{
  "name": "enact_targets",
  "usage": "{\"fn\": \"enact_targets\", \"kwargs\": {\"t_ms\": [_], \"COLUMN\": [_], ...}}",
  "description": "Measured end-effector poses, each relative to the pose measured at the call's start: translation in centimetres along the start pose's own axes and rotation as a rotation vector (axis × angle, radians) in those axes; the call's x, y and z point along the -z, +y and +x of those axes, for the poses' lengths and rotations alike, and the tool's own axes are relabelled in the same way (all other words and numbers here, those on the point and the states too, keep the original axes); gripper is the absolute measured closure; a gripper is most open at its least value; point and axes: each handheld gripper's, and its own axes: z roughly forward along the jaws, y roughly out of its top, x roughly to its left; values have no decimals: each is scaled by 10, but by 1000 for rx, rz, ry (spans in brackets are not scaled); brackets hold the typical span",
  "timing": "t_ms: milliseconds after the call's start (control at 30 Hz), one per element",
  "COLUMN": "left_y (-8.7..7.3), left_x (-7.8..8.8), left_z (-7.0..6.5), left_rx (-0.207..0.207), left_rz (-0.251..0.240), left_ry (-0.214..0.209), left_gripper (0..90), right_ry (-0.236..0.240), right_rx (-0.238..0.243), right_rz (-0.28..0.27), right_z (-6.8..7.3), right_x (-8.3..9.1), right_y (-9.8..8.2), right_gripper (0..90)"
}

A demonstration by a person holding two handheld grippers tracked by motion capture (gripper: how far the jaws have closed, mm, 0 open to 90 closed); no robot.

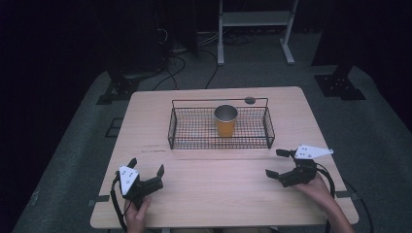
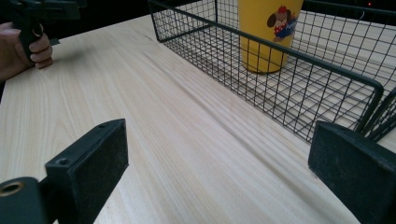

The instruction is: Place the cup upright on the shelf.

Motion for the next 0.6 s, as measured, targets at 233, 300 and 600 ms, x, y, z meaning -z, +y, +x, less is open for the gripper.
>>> {"fn": "enact_targets", "kwargs": {"t_ms": [233, 300, 600], "left_y": [0, 0, 0], "left_x": [0, -1, -1], "left_z": [0, 0, 0], "left_rx": [-2, 0, -3], "left_rz": [3, 2, 4], "left_ry": [1, 0, 2], "left_gripper": [0, 0, 0], "right_ry": [-5, -8, -25], "right_rx": [-11, -8, -13], "right_rz": [-10, -10, -26], "right_z": [4, 6, 17], "right_x": [6, 7, 13], "right_y": [-8, -10, -21], "right_gripper": [44, 45, 46]}}
